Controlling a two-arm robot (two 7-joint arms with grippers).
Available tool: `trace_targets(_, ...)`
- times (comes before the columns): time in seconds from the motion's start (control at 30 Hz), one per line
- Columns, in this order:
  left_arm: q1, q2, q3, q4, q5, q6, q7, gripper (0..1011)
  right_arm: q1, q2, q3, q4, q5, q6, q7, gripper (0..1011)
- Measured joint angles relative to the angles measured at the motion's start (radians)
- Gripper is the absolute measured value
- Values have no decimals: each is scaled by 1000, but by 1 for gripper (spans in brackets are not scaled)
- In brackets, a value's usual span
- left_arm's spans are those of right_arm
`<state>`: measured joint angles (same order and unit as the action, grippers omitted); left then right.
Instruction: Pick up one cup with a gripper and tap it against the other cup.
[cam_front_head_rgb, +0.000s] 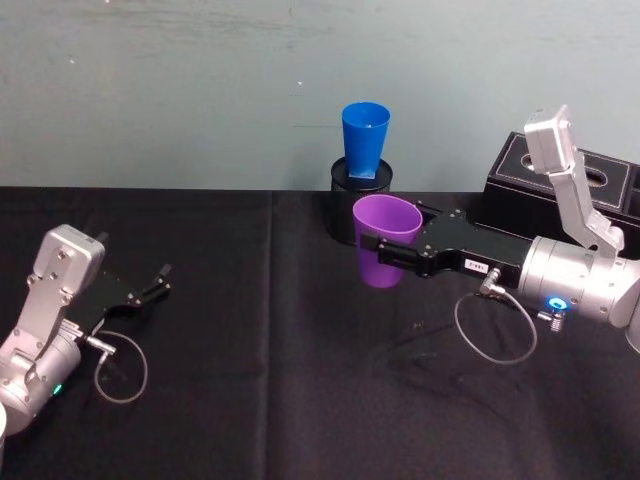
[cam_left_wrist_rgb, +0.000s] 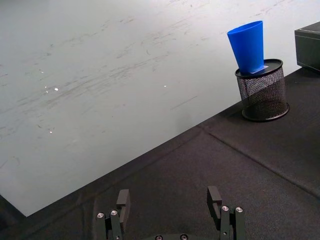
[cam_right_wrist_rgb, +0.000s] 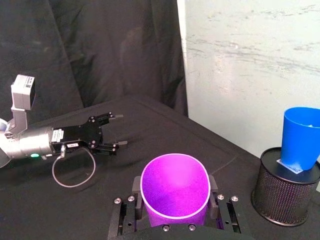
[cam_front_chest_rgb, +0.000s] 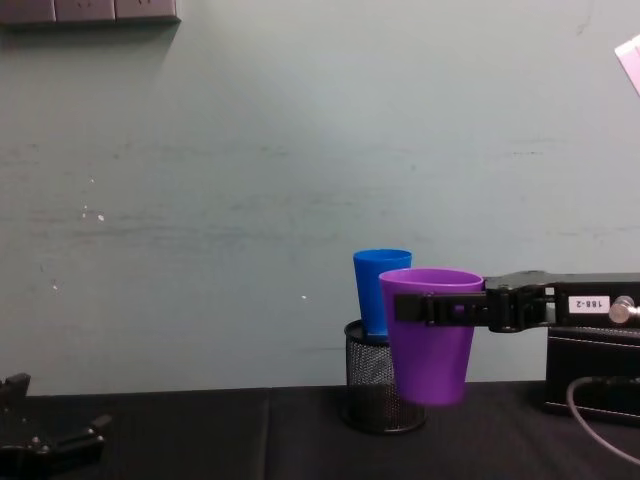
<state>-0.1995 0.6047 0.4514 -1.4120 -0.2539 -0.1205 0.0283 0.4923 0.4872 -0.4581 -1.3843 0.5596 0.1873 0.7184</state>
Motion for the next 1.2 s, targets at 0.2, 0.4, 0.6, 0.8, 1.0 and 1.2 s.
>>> trace_targets(0.2,0,0,0,0,0,0,0,1011,0,-1,2,0,0,0,0,726)
trace_targets(0.4,0,0,0,0,0,0,0,1011,0,-1,2,1,0,0,1,726)
trace_targets(0.6,0,0,0,0,0,0,0,1012,0,-1,3,1,0,0,2,726)
trace_targets(0.8,0,0,0,0,0,0,0,1012,0,-1,4,2,0,0,2,726)
trace_targets(1.0,0,0,0,0,0,0,0,1012,0,-1,4,2,0,0,3,726)
trace_targets(1.2,0,0,0,0,0,0,0,1011,0,-1,4,2,0,0,3,726)
